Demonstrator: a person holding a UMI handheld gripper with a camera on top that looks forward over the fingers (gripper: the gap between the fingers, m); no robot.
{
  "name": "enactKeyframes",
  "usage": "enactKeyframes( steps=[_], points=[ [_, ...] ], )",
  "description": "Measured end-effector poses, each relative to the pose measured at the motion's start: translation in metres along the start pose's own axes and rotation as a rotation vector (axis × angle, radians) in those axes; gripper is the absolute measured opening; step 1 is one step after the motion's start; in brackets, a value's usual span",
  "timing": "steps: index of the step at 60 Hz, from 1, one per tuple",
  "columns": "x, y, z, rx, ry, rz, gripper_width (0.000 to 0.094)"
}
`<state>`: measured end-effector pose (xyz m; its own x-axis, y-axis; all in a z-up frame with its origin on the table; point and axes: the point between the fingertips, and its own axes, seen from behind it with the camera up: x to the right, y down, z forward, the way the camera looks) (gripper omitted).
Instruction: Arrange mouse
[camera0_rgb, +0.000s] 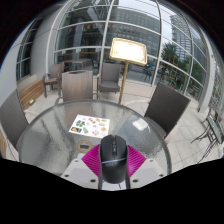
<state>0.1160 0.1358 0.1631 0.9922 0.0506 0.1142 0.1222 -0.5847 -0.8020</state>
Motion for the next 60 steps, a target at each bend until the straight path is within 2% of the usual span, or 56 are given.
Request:
enactKeyframes(
  steps=[3,4,10,20,22,24,36,38,43,60],
  points=[
    [0.009,0.038,0.019,-0.073,0.007,0.004,0.0311],
    [0.009,0.066,0.022,-0.095,0.004,0.01,0.0312],
    [0.001,0.121,0.049,-0.193,-0.034,0.05,0.0312],
    [-0.017,0.179,0.063,-0.249,-0.077,0.079,0.0312],
    [-0.016,0.175,0.064,-0.213,-0.069,0.075,0.0314],
    [-0.017,0.175,0.066,-0.22,-0.068,0.071,0.0322],
    [-0.015,0.175,0.067,-0.217,-0.072,0.091,0.0504],
    [-0.01,0.175,0.067,-0.227,-0.053,0.092,0.0586],
    [-0.001,0.169,0.057,-0.246,-0.013,0.059,0.0858],
    [-0.009,0.059,-0.051,-0.041,-0.01,0.093,0.0874]
  ],
)
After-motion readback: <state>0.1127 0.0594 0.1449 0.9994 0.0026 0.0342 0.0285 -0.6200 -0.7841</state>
